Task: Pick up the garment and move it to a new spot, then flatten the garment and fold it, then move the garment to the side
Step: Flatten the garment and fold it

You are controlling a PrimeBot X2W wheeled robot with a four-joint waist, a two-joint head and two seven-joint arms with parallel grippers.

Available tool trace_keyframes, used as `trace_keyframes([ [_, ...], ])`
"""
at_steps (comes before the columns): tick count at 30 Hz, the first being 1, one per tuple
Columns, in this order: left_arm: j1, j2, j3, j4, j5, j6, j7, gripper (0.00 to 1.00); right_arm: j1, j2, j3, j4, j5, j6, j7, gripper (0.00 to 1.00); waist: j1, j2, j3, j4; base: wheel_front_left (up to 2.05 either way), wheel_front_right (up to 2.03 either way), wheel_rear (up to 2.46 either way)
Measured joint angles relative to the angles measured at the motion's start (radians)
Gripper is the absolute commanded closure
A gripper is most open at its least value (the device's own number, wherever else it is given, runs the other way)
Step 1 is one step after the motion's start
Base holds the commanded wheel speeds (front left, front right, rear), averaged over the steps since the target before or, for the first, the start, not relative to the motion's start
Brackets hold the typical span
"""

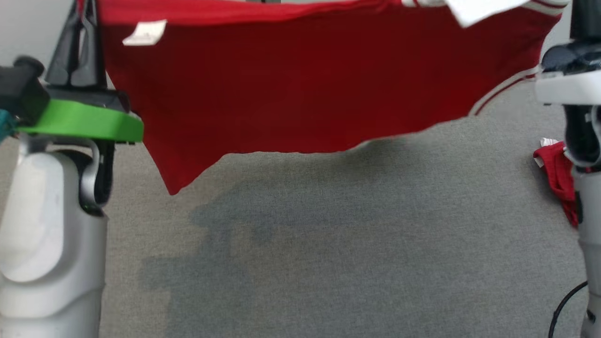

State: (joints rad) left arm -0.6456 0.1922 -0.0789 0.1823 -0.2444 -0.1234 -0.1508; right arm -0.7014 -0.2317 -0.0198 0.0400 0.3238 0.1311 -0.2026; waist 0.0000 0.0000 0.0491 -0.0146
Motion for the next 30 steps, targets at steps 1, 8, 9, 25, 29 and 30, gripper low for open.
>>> trace_keyframes([
  [1,-0.029,0.010,0.000,-0.016,-0.003,0.000,0.020,1.00,-0.030,-0.015,0.002,-0.009,0.001,0.000,0.015,1.00,0.0000,0.0000,0.004,0.000,0.00,0.00,0.00],
  [8,-0.170,0.036,-0.001,-0.033,-0.004,0.011,0.133,1.00,-0.195,-0.083,0.035,0.043,-0.015,0.000,0.074,1.00,0.0000,0.0000,0.059,0.001,0.00,0.00,0.00],
  [9,-0.187,0.037,-0.004,-0.019,-0.002,0.011,0.141,1.00,-0.218,-0.088,0.043,0.066,-0.016,0.000,0.075,1.00,0.0000,0.0000,0.072,0.001,0.00,0.00,0.00],
  [25,-0.569,0.036,0.012,0.348,0.023,0.062,-0.039,1.00,-0.686,-0.071,0.070,0.490,-0.227,0.001,-0.053,1.00,0.0001,0.0000,0.306,0.002,0.00,0.00,0.00],
  [29,-0.629,0.021,0.013,0.389,0.024,0.062,-0.089,1.00,-0.735,-0.060,0.047,0.515,-0.246,0.001,-0.058,1.00,0.0001,0.0000,0.350,0.003,0.00,0.00,0.00],
  [30,-0.628,0.015,0.014,0.399,0.021,0.062,-0.097,1.00,-0.730,-0.057,0.044,0.511,-0.245,0.001,-0.058,1.00,0.0001,0.0000,0.358,0.004,0.00,0.00,0.00],
])
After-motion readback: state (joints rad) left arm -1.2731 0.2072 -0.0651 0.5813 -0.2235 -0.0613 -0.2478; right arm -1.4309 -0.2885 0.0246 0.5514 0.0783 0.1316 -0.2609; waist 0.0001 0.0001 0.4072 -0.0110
